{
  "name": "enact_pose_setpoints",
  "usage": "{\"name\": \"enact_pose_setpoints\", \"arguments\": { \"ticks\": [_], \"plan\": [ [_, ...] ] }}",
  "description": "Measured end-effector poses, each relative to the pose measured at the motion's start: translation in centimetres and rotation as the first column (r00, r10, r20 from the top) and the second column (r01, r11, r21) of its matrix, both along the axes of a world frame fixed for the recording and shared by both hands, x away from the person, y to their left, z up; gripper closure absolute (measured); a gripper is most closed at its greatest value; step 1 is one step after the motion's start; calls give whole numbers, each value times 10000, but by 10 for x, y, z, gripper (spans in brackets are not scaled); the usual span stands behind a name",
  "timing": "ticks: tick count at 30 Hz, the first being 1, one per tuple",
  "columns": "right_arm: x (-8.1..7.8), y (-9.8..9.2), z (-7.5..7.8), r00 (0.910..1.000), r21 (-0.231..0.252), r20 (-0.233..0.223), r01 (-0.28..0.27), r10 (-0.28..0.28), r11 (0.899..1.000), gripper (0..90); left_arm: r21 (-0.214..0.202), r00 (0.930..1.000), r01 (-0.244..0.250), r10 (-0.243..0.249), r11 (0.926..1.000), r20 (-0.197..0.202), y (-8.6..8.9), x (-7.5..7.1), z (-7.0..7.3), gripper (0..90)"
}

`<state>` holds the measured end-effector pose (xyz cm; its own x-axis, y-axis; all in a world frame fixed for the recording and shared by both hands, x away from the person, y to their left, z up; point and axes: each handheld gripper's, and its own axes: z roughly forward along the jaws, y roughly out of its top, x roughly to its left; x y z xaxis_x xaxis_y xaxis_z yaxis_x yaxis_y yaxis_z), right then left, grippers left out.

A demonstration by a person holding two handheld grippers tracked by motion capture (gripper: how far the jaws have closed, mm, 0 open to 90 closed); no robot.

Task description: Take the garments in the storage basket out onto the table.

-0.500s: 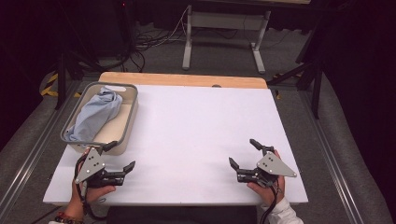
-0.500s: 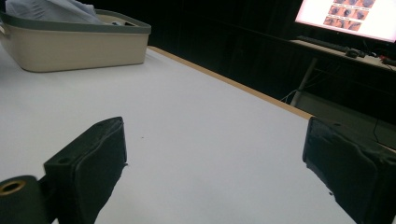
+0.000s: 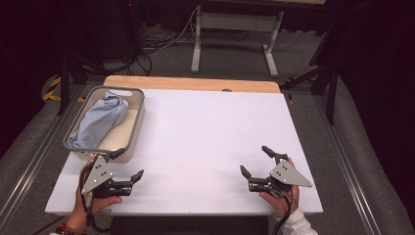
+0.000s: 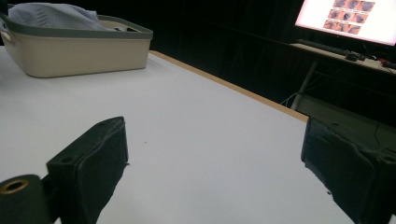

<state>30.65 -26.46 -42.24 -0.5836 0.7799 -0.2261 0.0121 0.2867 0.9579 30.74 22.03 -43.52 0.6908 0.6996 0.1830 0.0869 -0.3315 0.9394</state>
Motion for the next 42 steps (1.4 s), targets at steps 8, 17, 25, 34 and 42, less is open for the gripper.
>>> {"name": "enact_pose_setpoints", "arguments": {
  "ticks": [8, 17, 25, 34, 42],
  "plan": [
    [4, 2, -3, 9989, -1, -435, -199, 199, 9998, 73, 231, 9941, -1025, 1016, 9945, 381, 23, 12, 38, 117],
    [5, 3, -3, 9989, -190, -462, -122, 113, 9997, 72, 974, 9765, -1872, 1959, 9775, -896, 56, 69, 69, 80],
    [7, 0, -4, 9975, -217, -686, -158, 143, 9996, 71, 2178, 9188, -2449, 2979, 9448, -2589, 71, 127, 70, 64],
    [7, 4, -7, 9963, -533, -847, -207, 161, 9984, 70, 3757, 8196, -3116, 4469, 8728, -3586, 73, 176, 58, 93],
    [8, 4, -9, 9950, -606, -987, -237, 176, 9979, 71, 4770, 7633, -2696, 4877, 8365, -4238, 73, 195, 42, 137]
  ]
}}
